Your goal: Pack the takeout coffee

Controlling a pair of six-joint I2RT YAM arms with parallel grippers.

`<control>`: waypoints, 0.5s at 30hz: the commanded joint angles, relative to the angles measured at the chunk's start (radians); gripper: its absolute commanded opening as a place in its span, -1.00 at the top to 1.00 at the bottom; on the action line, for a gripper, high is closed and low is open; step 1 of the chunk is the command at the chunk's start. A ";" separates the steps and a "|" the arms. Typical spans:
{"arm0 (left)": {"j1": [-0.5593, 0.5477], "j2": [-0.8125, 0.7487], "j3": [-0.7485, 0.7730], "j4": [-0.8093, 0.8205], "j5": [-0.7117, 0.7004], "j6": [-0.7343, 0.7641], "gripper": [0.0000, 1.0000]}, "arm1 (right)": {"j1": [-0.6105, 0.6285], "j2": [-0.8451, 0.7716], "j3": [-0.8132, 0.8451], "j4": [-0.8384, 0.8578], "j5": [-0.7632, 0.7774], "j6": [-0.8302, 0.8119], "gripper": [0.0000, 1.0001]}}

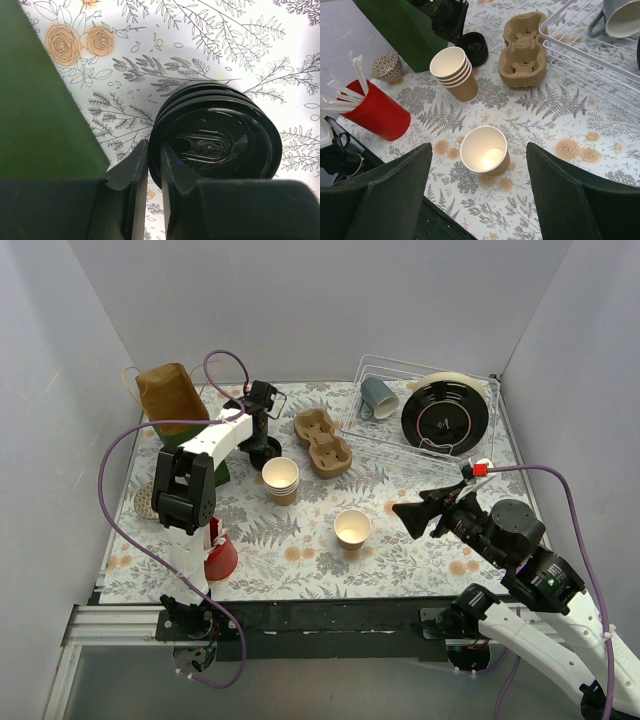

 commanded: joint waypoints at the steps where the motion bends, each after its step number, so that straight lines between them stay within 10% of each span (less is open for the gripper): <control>1: 0.004 -0.051 0.042 -0.022 -0.014 0.006 0.90 | -0.002 0.000 0.019 0.046 0.001 -0.005 -0.67; 15: 0.012 -0.035 0.116 -0.048 -0.044 -0.067 1.00 | -0.002 0.009 0.022 0.058 -0.014 -0.002 -0.66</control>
